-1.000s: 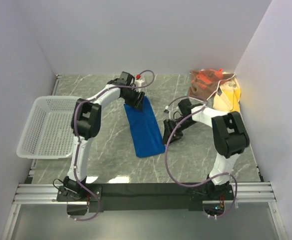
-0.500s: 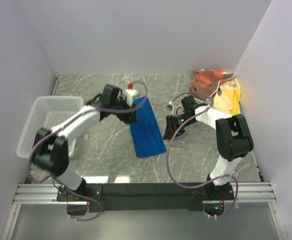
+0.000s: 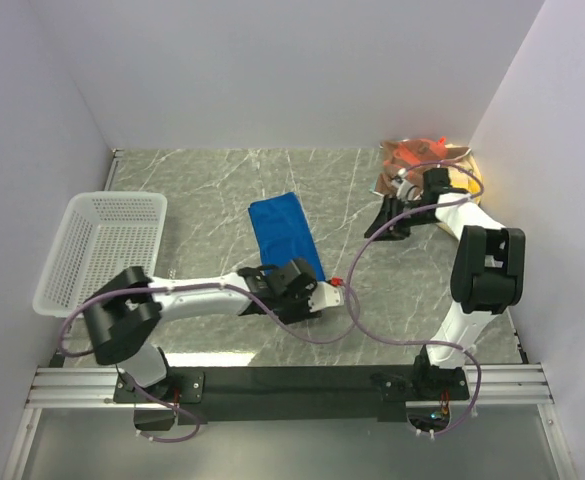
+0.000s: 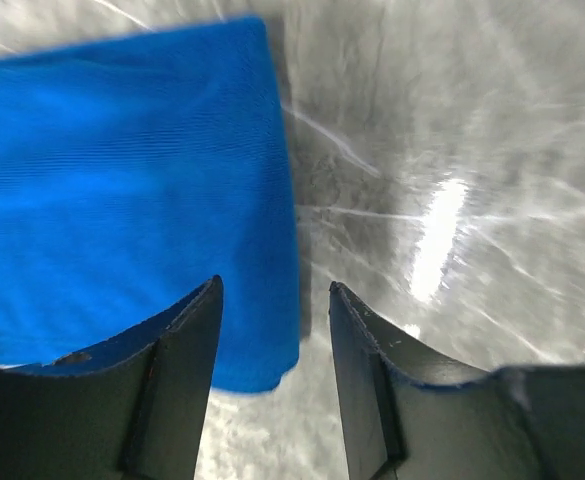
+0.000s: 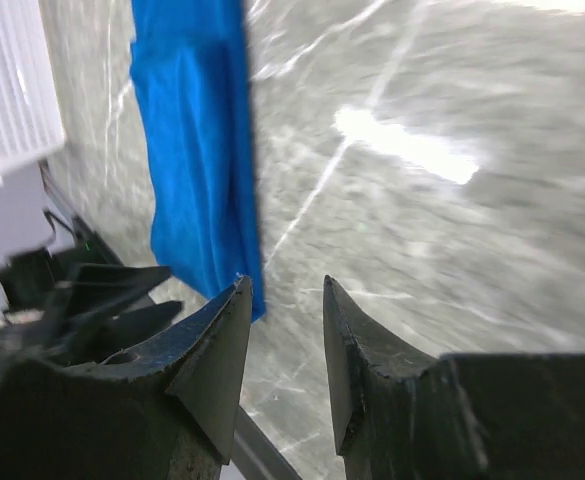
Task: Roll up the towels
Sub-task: Fold the towel
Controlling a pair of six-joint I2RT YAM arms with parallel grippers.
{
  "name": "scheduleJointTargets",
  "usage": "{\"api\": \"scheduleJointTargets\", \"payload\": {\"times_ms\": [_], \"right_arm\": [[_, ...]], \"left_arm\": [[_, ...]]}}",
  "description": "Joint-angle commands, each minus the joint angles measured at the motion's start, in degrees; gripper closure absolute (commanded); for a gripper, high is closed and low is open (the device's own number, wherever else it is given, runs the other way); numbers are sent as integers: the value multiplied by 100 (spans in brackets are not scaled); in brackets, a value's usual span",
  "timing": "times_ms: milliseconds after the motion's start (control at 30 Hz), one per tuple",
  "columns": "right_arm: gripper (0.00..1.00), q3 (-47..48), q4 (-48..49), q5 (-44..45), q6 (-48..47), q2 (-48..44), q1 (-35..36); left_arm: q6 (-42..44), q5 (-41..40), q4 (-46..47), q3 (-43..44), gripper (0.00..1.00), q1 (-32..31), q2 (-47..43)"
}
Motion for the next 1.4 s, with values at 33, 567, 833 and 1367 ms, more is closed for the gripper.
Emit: {"api": "scheduleJointTargets", "payload": {"times_ms": [33,567,833,1367], "right_arm": [[58,188,-337,-273,-45,-171,-367],[60,250,-723,-378,-441,-100,-684],[60,162,-776,-378,-537,-144,-684],[60,206,-733,-449,-546,49,-570]], "left_arm": [[-20,-742,328,330,47,-137,441],[120,1002,-891,489,100,-207,347],[-170,2377,-1799,989,100,47,-59],[647,2421,-1940,2607,94,2077,1408]]}}
